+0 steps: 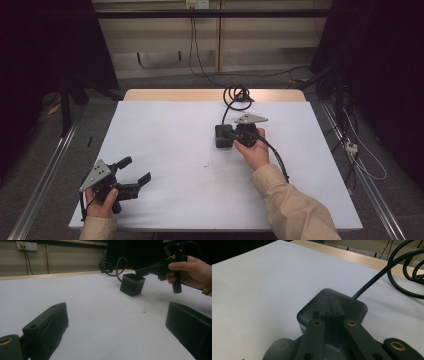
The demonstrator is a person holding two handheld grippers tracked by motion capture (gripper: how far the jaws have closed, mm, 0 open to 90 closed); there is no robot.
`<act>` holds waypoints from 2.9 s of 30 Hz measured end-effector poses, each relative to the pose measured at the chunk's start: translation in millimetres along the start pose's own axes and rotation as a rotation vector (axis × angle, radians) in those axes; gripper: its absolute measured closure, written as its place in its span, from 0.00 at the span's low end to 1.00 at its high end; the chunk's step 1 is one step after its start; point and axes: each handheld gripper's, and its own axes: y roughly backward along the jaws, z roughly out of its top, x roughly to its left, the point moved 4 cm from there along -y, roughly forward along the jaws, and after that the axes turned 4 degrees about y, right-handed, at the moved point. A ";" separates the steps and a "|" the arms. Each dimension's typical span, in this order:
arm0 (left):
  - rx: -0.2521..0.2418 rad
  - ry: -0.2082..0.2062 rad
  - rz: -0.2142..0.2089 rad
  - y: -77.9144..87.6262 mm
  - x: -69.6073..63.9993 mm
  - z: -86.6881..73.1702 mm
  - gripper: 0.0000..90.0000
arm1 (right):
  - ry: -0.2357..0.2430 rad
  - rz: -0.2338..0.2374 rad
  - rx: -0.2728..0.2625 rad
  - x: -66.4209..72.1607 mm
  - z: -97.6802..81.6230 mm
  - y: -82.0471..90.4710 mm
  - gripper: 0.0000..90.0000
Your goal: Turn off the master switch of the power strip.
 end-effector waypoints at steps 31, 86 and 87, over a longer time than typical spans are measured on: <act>-0.003 -0.005 0.003 0.5 -1.2 0.8 0.05 | -0.049 0.067 -0.025 1.6 5.7 15.8 0.63; 0.026 -0.017 0.016 -2.6 -4.2 -4.4 0.05 | 0.006 0.048 -0.007 9.3 -74.8 118.0 0.15; 0.027 -0.021 0.014 -3.0 -4.7 -4.4 0.05 | 0.009 0.049 -0.006 9.6 -75.8 118.7 0.14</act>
